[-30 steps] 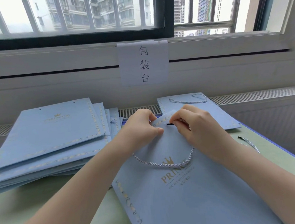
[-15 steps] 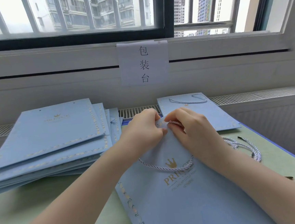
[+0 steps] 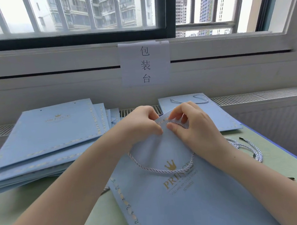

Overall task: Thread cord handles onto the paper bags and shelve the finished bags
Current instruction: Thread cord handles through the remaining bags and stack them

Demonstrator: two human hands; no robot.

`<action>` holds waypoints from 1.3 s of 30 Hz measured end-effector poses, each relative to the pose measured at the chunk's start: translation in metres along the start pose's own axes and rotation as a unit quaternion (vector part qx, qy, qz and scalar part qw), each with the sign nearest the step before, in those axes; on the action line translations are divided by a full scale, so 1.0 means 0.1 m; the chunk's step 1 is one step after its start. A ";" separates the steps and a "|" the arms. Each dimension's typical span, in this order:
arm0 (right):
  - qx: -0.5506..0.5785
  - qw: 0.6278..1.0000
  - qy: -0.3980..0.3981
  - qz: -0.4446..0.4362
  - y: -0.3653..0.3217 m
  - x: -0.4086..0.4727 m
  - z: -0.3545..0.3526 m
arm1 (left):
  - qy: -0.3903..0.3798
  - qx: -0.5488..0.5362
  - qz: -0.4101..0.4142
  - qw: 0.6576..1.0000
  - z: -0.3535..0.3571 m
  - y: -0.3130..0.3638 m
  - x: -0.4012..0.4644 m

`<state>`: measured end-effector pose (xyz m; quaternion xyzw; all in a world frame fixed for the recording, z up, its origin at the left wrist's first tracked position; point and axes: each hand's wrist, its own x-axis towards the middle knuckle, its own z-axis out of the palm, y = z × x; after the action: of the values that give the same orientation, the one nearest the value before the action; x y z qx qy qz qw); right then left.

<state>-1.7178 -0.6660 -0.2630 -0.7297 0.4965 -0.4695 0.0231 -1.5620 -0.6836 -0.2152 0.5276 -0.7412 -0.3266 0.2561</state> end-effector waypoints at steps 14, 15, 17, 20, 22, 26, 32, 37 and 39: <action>0.044 0.999 -0.018 -0.005 0.01 0.00 -0.03 | -0.058 -0.132 -0.048 0.988 -0.11 -0.10 0.00; 0.044 0.999 -0.016 -0.005 0.01 0.00 -0.03 | -0.066 -0.148 -0.053 0.985 -0.12 -0.11 0.00; 0.036 0.999 -0.015 -0.010 0.00 0.00 -0.02 | -0.077 -0.167 -0.059 0.981 -0.13 -0.12 0.01; 0.001 0.999 -0.021 -0.031 0.01 -0.02 0.00 | -0.084 -0.179 -0.066 0.978 -0.12 -0.15 0.02; -0.012 0.999 -0.018 -0.041 0.01 -0.03 0.02 | -0.085 -0.190 -0.070 0.975 -0.12 -0.16 0.03; -0.025 0.997 -0.004 -0.069 0.02 -0.03 0.02 | -0.090 -0.213 -0.076 0.970 -0.13 -0.19 0.04; -0.040 0.995 -0.030 -0.084 0.05 -0.03 0.02 | -0.104 -0.217 -0.079 0.967 -0.13 -0.21 0.04; -0.016 0.998 -0.025 -0.053 0.02 -0.03 0.01 | -0.112 -0.230 -0.069 0.964 -0.11 -0.20 0.05; -0.001 0.999 -0.028 -0.040 0.00 -0.04 0.02 | -0.127 -0.233 -0.067 0.962 -0.12 -0.20 0.04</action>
<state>-1.7167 -0.6639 -0.2667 -0.7619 0.4668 -0.4487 0.0178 -1.5418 -0.6947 -0.2223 0.4561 -0.6342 -0.5706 0.2533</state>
